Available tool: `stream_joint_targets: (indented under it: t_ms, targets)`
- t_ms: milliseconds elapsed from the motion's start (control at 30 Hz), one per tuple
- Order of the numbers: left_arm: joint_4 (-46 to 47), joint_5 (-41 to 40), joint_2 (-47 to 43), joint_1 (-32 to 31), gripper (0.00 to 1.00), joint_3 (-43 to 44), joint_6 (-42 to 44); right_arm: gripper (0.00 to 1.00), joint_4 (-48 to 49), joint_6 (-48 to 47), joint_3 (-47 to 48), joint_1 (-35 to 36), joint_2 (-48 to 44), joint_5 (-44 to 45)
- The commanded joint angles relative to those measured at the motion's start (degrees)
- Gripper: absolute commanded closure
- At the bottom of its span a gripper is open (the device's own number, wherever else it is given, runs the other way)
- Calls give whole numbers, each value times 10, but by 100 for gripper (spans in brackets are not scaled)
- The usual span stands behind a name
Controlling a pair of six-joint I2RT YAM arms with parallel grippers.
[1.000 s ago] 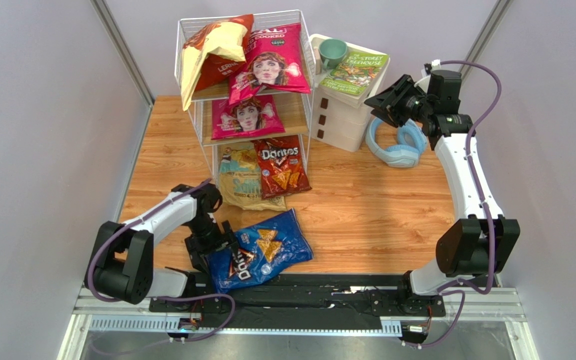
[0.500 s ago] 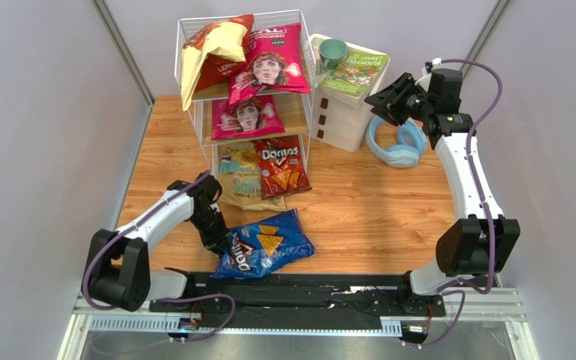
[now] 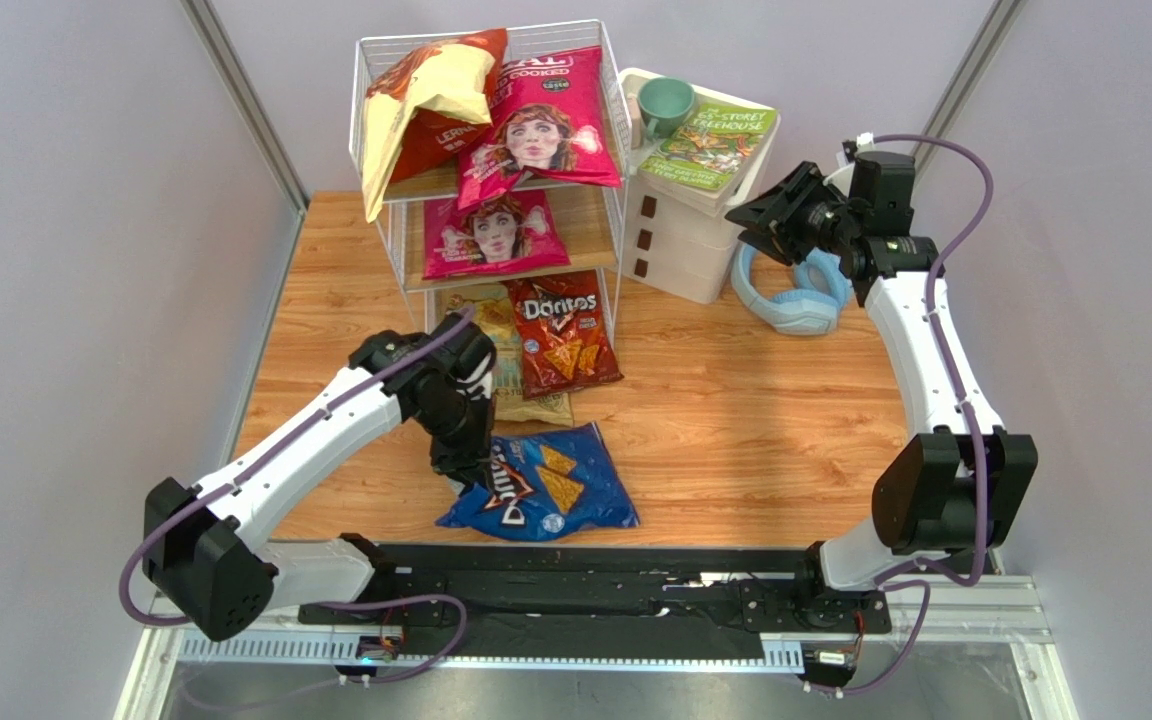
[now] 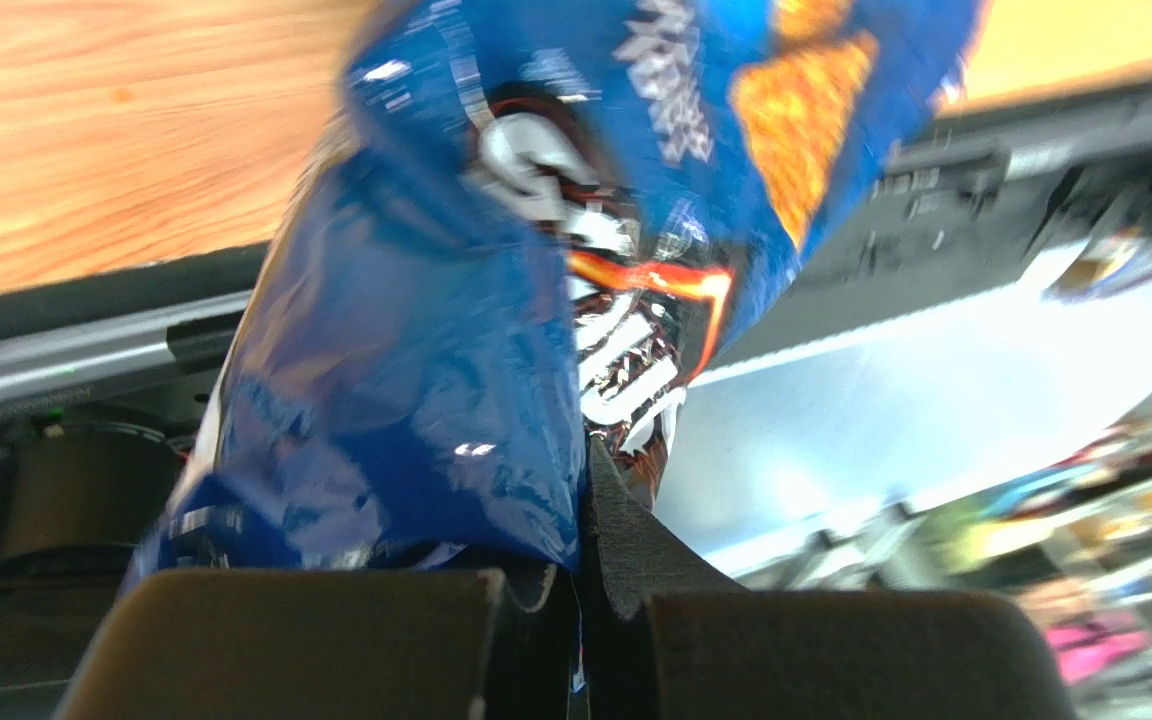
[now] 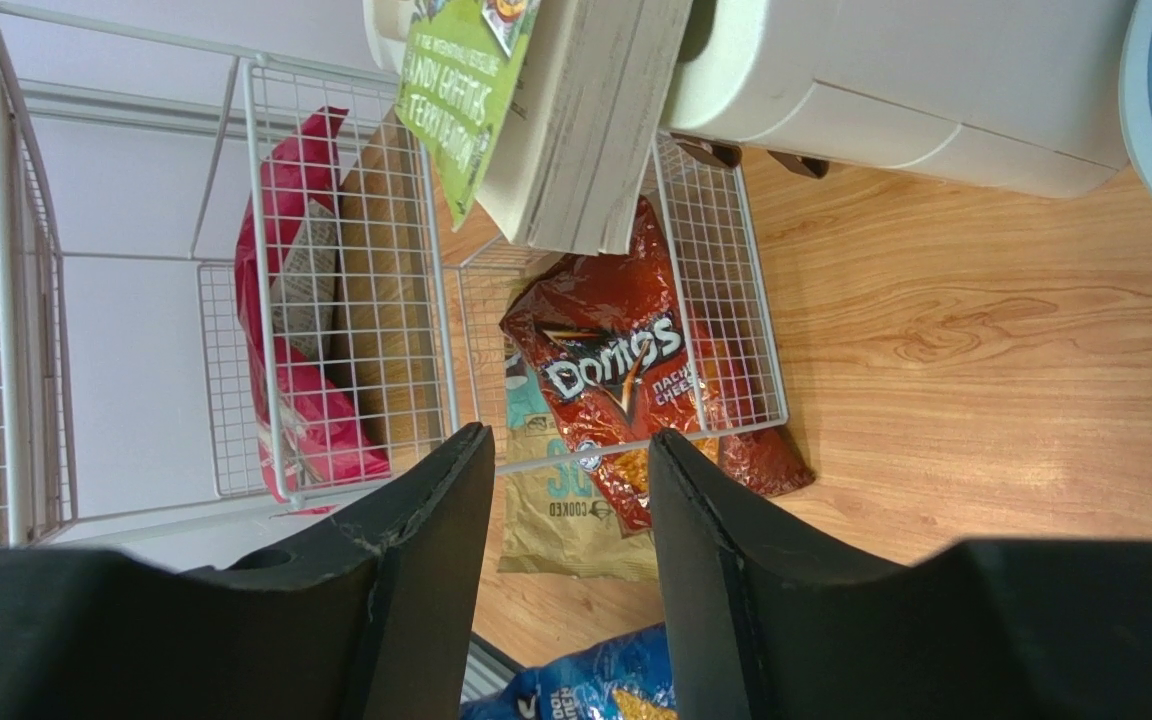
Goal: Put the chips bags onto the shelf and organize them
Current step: Pick up the potato chip from the center of the board.
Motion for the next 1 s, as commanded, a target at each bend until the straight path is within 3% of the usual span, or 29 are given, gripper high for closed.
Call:
stream_joint_targets:
  t_ms: [0, 267, 500, 800, 967]
  targets:
    - [0, -31, -19, -59, 100, 63, 38, 52, 1, -13, -11, 2, -40, -9]
    - [31, -96, -33, -62, 100, 150, 138, 52, -24, -31, -26, 18, -68, -7]
    - [44, -100, 67, -90, 100, 227, 234, 48, -20, -30, -50, 19, -87, -27]
    - [96, -113, 135, -112, 100, 283, 332, 32, -24, -88, -219, 35, -174, -78]
    - [102, -96, 174, -123, 100, 317, 392, 32, -58, -102, -263, 35, -191, -117]
